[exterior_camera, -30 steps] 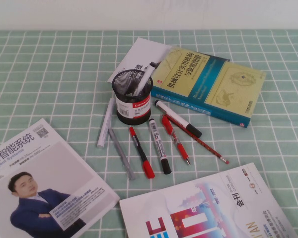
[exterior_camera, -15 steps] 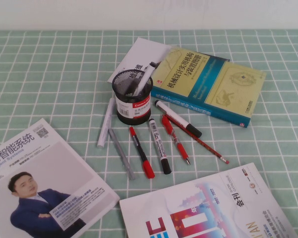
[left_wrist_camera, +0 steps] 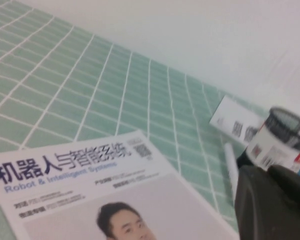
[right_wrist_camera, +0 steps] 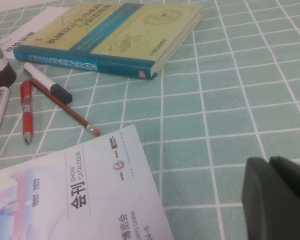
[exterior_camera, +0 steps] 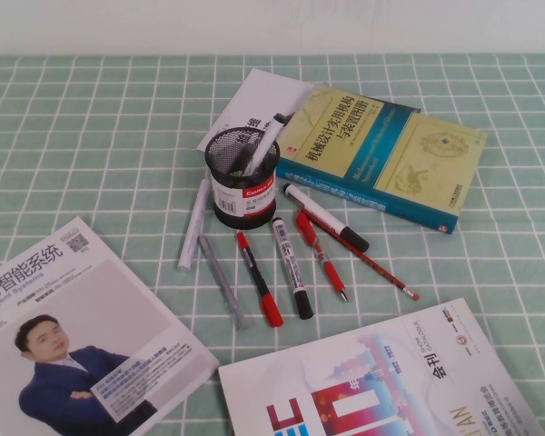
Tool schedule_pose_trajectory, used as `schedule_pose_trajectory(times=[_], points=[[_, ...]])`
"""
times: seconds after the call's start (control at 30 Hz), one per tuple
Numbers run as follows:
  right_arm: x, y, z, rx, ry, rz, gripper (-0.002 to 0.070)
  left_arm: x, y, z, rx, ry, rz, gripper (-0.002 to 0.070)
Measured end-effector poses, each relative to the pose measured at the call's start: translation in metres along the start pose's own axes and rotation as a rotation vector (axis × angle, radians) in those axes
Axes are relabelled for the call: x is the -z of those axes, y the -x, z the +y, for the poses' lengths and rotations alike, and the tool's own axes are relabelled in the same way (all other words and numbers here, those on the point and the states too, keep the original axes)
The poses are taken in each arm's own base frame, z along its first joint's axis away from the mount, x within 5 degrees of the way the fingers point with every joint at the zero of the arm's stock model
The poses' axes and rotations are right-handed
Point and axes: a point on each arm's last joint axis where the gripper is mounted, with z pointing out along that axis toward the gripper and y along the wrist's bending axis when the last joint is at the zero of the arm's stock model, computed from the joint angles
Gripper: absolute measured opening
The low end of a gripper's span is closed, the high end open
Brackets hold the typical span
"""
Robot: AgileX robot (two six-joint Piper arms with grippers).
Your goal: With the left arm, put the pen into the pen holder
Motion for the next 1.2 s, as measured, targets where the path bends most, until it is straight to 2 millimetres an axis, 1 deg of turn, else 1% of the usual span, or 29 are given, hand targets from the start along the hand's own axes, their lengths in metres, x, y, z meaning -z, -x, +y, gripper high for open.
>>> schedule_pose_trajectory(times=[0.1,0.27,0.37,0.43,0.5,0.6,0.7,0.73,0.8,0.93,1.07,1.13,1.2], points=[[0.000,0.000,0.000,0.000,0.000,0.000,-0.0020,0.000,0.004,0.000,0.043,-0.005,-0.039,-0.0001],[0.000,0.000,0.000,0.000,0.000,0.000,-0.0020,0.000,0.008,0.000,0.058,-0.003,-0.089,-0.0001],[0.000,0.000,0.000,0.000,0.000,0.000,-0.0020,0.001,0.009,-0.001,0.059,-0.005,-0.090,-0.0001],[0.000,0.000,0.000,0.000,0.000,0.000,-0.0020,0.001,0.017,-0.006,0.058,-0.015,-0.060,-0.0001],[0.000,0.000,0.000,0.000,0.000,0.000,-0.0020,0.000,0.033,-0.014,0.056,-0.025,-0.028,-0.0001],[0.000,0.000,0.000,0.000,0.000,0.000,-0.0020,-0.007,0.057,-0.028,0.054,-0.028,0.076,-0.0001],[0.000,0.000,0.000,0.000,0.000,0.000,-0.0020,-0.025,0.081,-0.041,0.025,-0.025,0.228,-0.0001],[0.000,0.000,0.000,0.000,0.000,0.000,-0.0020,-0.031,0.082,-0.043,0.007,-0.024,0.296,-0.0001],[0.000,0.000,0.000,0.000,0.000,0.000,-0.0020,-0.051,0.098,-0.052,-0.052,-0.034,0.429,-0.0001],[0.000,0.000,0.000,0.000,0.000,0.000,-0.0020,-0.082,0.115,-0.062,-0.128,-0.064,0.609,-0.0001],[0.000,0.000,0.000,0.000,0.000,0.000,-0.0020,-0.124,0.123,-0.065,-0.164,-0.077,0.743,-0.0001],[0.000,0.000,0.000,0.000,0.000,0.000,-0.0020,-0.143,0.121,-0.067,-0.174,-0.085,0.789,-0.0001],[0.000,0.000,0.000,0.000,0.000,0.000,-0.0020,-0.163,0.121,-0.074,-0.194,-0.105,0.826,-0.0001]])
